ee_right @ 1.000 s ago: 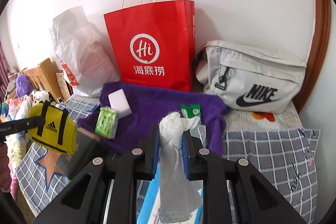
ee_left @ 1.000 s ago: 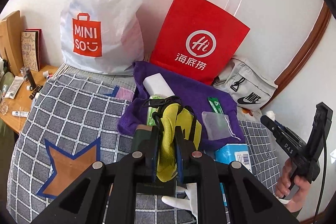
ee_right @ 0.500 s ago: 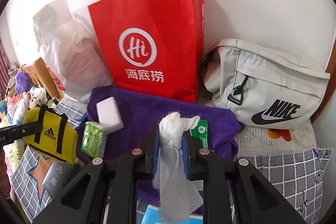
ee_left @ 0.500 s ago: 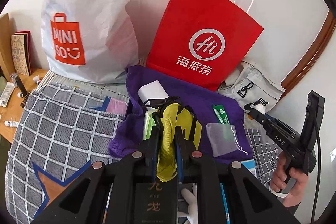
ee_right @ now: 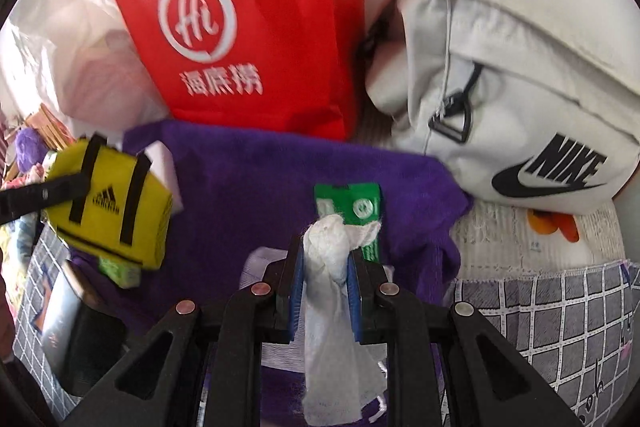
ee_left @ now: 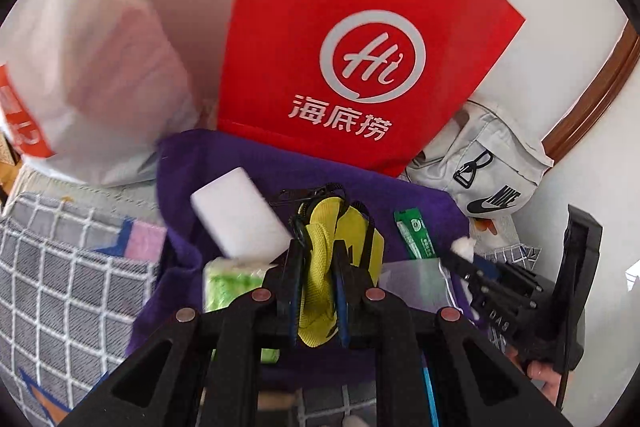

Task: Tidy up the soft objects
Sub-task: 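Carry the tissue and yellow pouch over the purple towel with both grippers, then lower both items onto the towel and open both grippers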

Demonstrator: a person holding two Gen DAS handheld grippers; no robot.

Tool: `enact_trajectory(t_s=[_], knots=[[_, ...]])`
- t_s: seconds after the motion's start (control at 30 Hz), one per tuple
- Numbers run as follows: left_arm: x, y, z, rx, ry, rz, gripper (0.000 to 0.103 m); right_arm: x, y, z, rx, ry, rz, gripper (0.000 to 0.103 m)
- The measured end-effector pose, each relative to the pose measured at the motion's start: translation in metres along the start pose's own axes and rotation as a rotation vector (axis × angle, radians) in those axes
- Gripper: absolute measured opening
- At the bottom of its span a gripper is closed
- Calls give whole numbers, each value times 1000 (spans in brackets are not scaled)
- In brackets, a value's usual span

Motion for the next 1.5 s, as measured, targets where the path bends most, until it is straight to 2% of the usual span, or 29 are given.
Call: enact_trajectory(t_s=[0.2, 0.37, 0.67, 0.7, 0.73, 0.83, 0.9, 0.93, 1.17, 1.3, 1.4, 1.5], knots=[[-1, 25, 1, 0, 24, 2, 14, 7, 13, 6, -8, 27, -41, 20], [-1, 37, -1, -4, 37, -20, 14, 7, 14, 9, -36, 62, -35, 20], [0, 44, -3, 13, 19, -43, 15, 9, 22, -2, -26, 2, -49, 21], [-1, 44, -2, 14, 20, -41, 16, 9, 21, -4, -26, -6, -42, 21], [0, 44, -1, 14, 24, -41, 18, 8, 21, -6, -25, -12, -40, 26], [0, 44, 1, 20, 23, -47, 29, 9, 18, -9, -22, -29, -31, 44], [0, 44, -1, 17, 17, -55, 44, 8, 15, -12, -22, -42, -20, 52], [-1, 42, -2, 12, 16, -48, 46, 7, 13, -13, -19, -49, -9, 58], [-6, 28, -7, -8, 30, -37, 56, 2, 6, -17, -6, -64, 24, 60], [-7, 11, -4, -24, 67, -14, 56, -3, -13, -17, 15, -62, 74, 60], [-7, -7, -5, -31, 58, 25, 56, -9, -32, -26, 22, -79, 115, 60], [4, -19, -7, -23, 37, 6, 56, -4, -48, -37, 12, -70, 131, 60]])
Point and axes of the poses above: each gripper's, at about its wrist camera, not at the fingertips, and y roughly the way its jaws point, z to its right, x to its underside, the point moved 8 cm from there along y, roughly the way its jaws point, and after that the axes turned 4 degrees about z, right-handed, at the moved point
